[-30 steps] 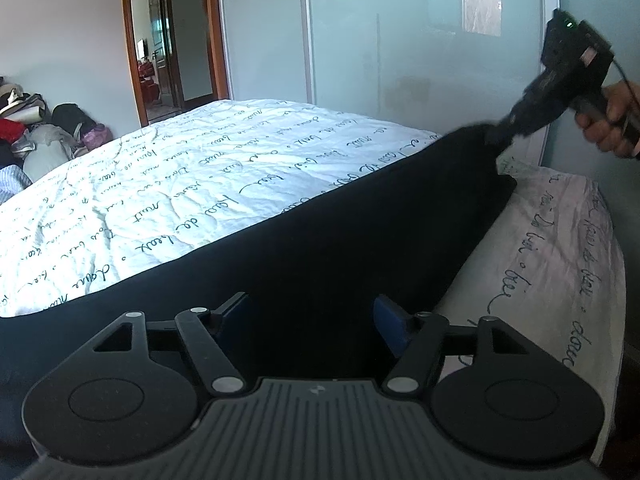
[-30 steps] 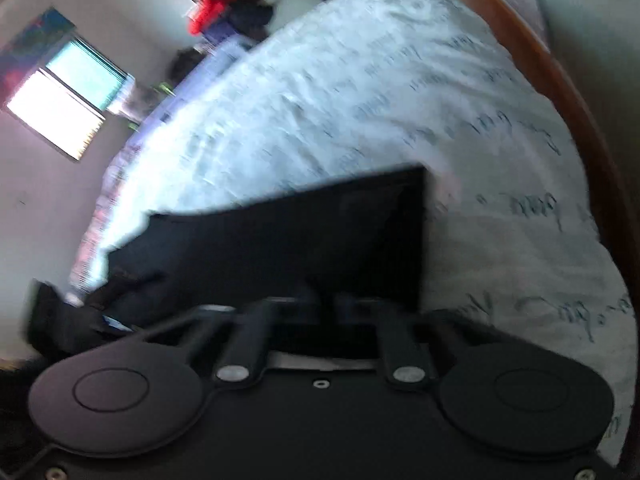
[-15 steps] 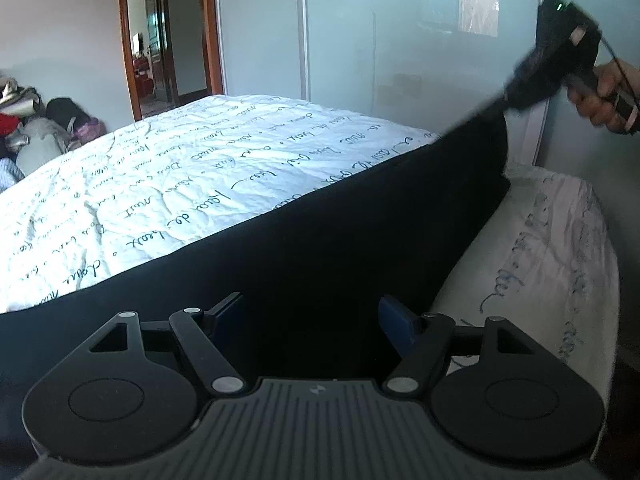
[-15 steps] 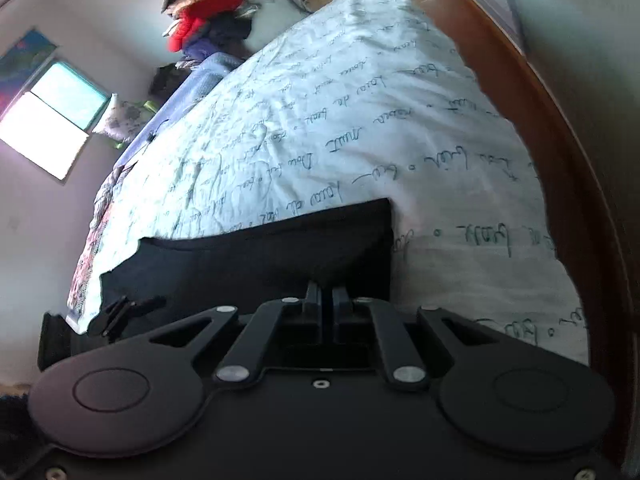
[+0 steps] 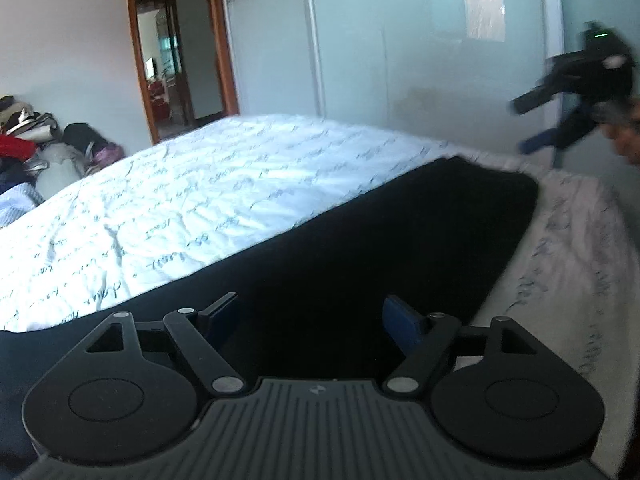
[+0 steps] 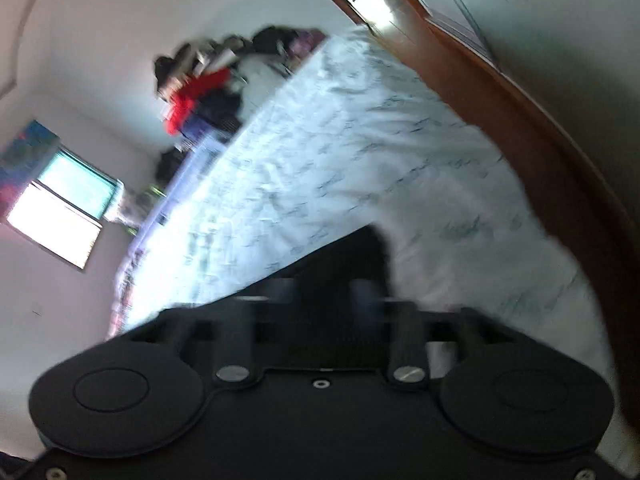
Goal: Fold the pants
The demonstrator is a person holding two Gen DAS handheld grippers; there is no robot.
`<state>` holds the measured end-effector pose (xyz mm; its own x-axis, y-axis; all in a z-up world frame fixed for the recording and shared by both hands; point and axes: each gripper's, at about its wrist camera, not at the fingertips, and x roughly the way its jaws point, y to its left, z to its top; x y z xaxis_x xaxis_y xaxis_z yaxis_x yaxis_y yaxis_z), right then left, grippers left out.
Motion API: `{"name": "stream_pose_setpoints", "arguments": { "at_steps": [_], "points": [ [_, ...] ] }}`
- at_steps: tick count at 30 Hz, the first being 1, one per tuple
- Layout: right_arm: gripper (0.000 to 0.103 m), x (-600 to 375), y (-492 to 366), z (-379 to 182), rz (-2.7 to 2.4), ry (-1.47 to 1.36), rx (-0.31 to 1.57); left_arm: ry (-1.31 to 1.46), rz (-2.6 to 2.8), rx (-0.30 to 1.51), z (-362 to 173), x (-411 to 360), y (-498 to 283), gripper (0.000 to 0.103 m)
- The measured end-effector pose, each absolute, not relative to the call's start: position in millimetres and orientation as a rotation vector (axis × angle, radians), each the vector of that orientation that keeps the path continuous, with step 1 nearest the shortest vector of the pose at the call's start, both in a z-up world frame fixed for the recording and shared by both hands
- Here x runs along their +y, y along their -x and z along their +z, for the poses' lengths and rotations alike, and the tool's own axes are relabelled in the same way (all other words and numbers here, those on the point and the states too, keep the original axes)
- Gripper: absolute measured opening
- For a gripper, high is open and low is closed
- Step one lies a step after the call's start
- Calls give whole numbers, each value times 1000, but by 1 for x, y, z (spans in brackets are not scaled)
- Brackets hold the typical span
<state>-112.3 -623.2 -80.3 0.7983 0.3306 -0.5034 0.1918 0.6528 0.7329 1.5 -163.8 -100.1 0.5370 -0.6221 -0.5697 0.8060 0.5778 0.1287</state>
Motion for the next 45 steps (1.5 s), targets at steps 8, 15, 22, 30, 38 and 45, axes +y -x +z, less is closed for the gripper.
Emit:
{"name": "stream_pose_setpoints", "arguments": {
  "at_steps": [8, 15, 22, 30, 38, 45],
  "points": [
    [60, -600, 158, -143, -77, -1126, 608, -421, -852, 518, -109, -164, -2, 81],
    [62, -586, 143, -154, 1, -1274, 521, -407, -842, 523, -107, -154, -1, 81],
    [49, -588, 162, -130, -223, -1096, 530, -382, -835, 512, -98, -150, -5, 82],
    [65, -577, 134, -128, -126, -1111, 602, -311, -988, 525, -75, -210, 14, 86],
    [70, -582, 138, -133, -114, -1191, 574, -751, -1052, 299, -106, -288, 88, 82],
    [70, -584, 138, -138, -94, -1223, 534, -928, -1058, 166, -116, -325, 81, 86]
  ]
}}
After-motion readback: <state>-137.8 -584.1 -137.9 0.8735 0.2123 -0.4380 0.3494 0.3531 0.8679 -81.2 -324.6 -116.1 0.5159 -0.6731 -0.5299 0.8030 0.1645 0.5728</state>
